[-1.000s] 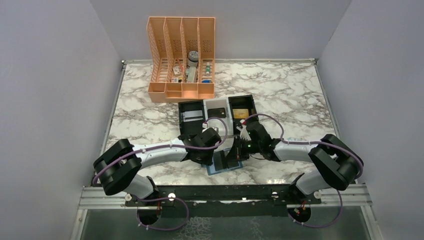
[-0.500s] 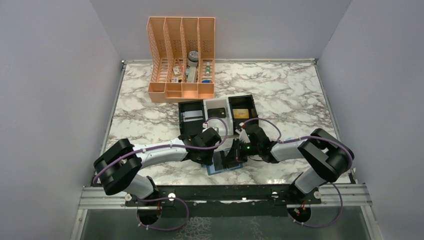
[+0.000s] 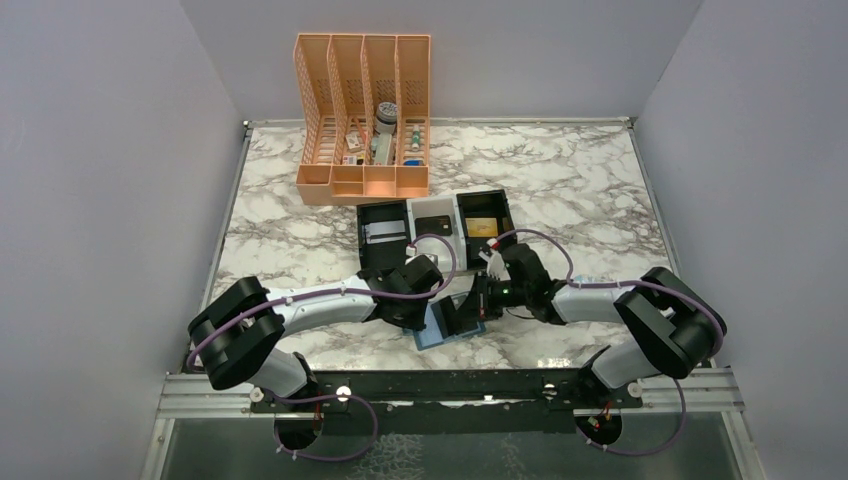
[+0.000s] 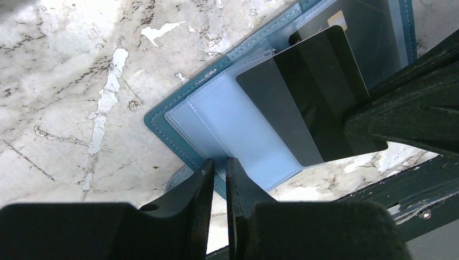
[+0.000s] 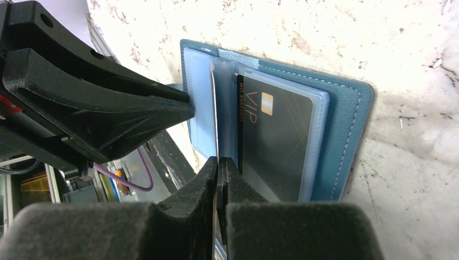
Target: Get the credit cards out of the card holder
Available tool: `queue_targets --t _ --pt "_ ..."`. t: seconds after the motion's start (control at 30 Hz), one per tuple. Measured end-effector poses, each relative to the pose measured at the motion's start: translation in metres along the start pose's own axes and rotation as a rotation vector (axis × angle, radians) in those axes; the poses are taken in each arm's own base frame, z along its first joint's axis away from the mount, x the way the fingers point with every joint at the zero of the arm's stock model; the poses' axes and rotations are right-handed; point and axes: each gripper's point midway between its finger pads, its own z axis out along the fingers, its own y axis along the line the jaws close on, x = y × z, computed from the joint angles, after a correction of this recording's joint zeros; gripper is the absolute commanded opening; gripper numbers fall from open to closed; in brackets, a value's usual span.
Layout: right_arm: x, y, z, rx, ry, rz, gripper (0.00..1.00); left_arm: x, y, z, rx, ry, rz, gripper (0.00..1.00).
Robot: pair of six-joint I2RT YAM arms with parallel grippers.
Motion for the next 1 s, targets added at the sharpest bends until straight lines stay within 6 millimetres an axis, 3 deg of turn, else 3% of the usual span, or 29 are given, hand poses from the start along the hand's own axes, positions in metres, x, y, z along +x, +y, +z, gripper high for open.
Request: queue_targets --t 0.2,0.33,0.47,0.6,0.83,1.0 --pt "0.002 0.0 0.001 -0.009 0.012 -0.002 0.04 -0.003 -0.001 -0.002 0.0 -0.014 0.003 0.32" --pt "0.003 -0.001 0.002 -0.009 0.02 0.01 0.04 -0.017 -0.011 -0.007 0.023 -0.058 0.005 0.39" --pt "0.003 -0.001 0.003 -0.014 0.017 0.021 0.04 -0.04 -0.031 -0.013 0.093 -0.135 -0.003 0.34" --pt "0.005 -0.002 0.002 -0.013 0.018 0.031 0.05 -0.045 -0.04 -0.01 0.126 -0.147 -0.024 0.25" --pt "0.004 -0.001 0.003 -0.013 0.017 0.04 0.1 -0.018 -0.022 0.01 0.084 -0.079 -0.063 0.18" --pt "0.004 -0.001 0.003 -0.016 0.018 0.041 0.19 -0.016 -0.022 0.01 0.094 -0.084 -0.069 0.14"
